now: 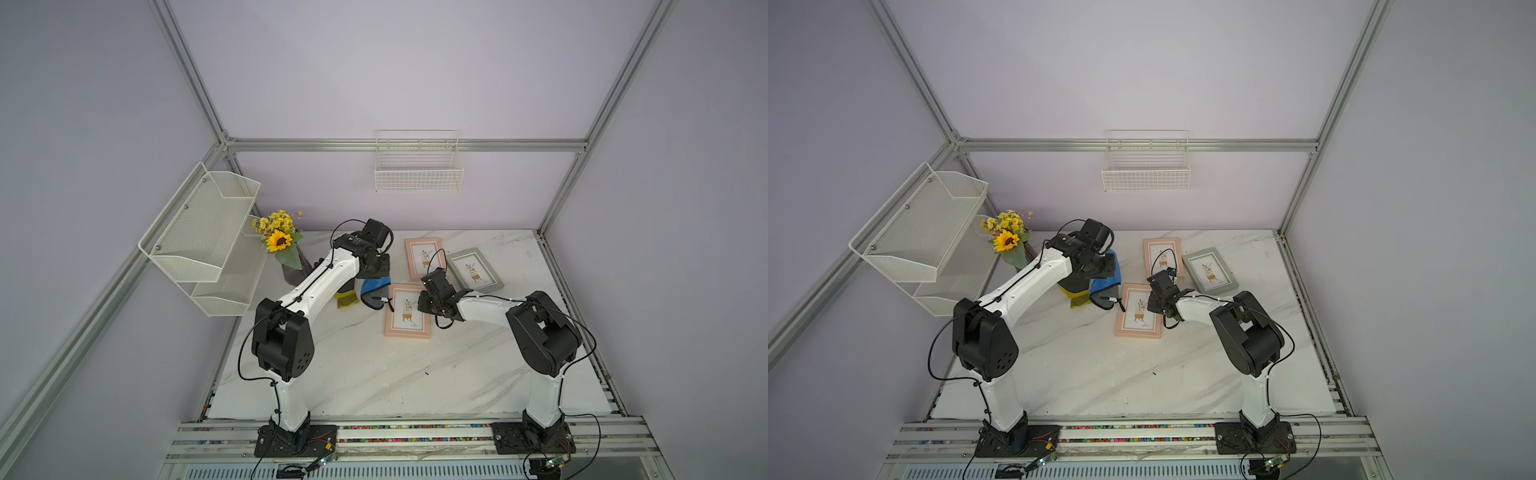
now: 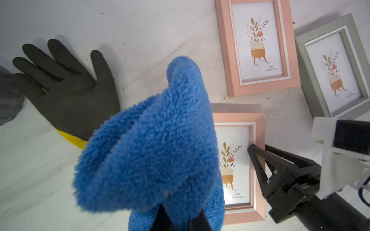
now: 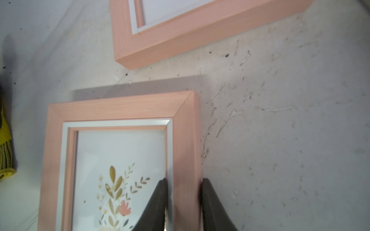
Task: Wipe the picture frame with a cloth
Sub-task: Wipe the dirt from the picture frame.
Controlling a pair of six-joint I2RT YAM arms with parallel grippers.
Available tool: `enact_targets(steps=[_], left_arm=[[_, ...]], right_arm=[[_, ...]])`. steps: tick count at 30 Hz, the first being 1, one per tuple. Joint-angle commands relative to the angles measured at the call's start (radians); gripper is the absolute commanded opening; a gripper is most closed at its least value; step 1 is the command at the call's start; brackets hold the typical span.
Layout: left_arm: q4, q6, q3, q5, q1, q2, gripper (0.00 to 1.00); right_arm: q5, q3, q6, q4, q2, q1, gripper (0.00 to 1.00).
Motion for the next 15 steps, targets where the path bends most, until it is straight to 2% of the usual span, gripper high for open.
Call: enact_targets(steps=[1,6,15], left_arm=[[0.091,0.043,0.045,0.053,-0.01,0.053,0.0],[0.12,0.06,0.028,0.069,-0.062,0.147,0.0],[0.11,-0.005,-0.155,0.11,-0.16,0.212,0.0]], right_arm=[[-0.005,-0.024,0.004,-0.063,0.02,0.002,0.29],[-0.002,-0.02,0.001,-0.064,0.019,0.001,0.29],[-0.001,-0.023,0.004,-0.06,0.032,0.001,0.29]])
